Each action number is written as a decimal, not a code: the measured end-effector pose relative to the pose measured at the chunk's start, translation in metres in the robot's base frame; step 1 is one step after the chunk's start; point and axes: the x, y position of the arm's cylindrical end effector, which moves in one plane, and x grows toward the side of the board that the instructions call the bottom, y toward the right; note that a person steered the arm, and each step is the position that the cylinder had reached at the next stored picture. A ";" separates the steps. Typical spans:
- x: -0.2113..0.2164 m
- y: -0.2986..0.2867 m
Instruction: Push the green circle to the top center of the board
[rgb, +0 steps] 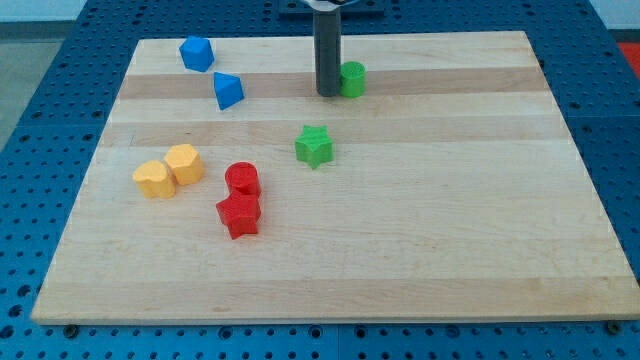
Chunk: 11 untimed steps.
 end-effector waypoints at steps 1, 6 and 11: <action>0.027 0.020; -0.032 0.010; -0.007 -0.011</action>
